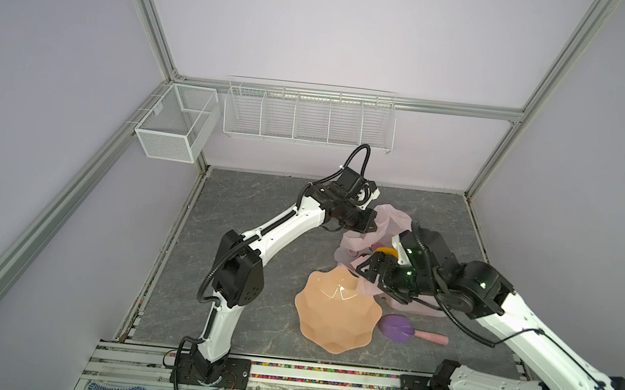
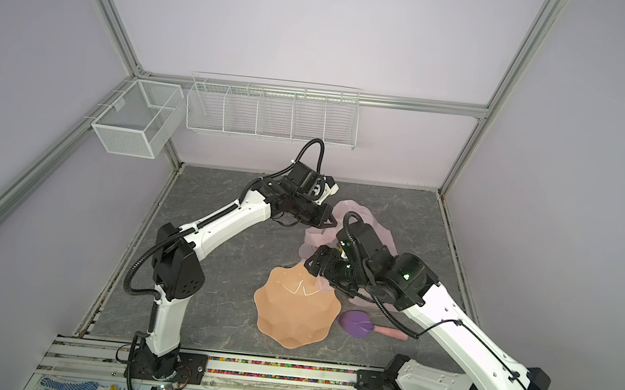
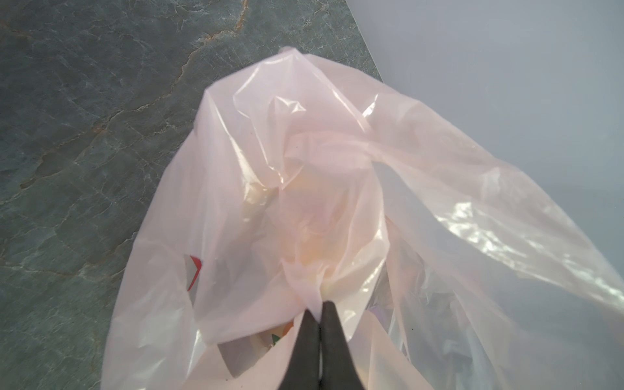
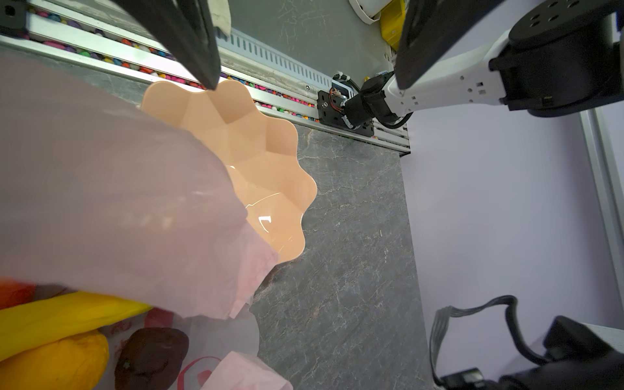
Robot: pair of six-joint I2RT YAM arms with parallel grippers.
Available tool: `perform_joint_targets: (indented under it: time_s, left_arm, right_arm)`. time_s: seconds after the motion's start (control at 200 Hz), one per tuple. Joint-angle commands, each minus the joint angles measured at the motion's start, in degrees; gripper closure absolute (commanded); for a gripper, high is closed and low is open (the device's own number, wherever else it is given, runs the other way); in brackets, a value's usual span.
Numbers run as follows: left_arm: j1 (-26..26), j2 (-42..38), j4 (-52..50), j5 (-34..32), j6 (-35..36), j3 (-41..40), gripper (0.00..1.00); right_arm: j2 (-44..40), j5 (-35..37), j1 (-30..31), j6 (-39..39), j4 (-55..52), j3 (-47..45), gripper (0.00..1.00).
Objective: Place the fruits into the plastic bag
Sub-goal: Pick up the plastic bag from the middle-right of the table.
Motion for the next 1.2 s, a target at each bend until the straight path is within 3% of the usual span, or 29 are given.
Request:
perform_joint_targets:
  time_s: [0.0,0.47,0.96,1.11,1.195]
  left_arm:
    - [0.1,-1.8,-1.5,0.7,1.4,0.1,1.00]
    - [0.2,-4.9,-1.2,0.2,2.5,-3.7,1.00]
    - [0.4,-6.8,-1.6,0.1,3.9,-6.3,1.00]
    - [0.8,-7.2,-1.7,0.2,4.2,-6.9,1.00]
    - [1.0,-7.2,-1.8,0.4,4.4,-7.0,1.00]
  right_arm:
    - [0.7,3.7,1.7,9.2,2.7,-1.0,0.19]
    - [3.2,15.4,3.1,16.3,6.6,-7.0,0.29]
    - [8.8,23.0,3.0,21.6,7.3,-9.5,0.29]
    - [11.3,26.0,2.7,22.4,6.0,-10.1,0.34]
    - [12.5,26.2,2.5,22.2,6.0,-10.8,0.43]
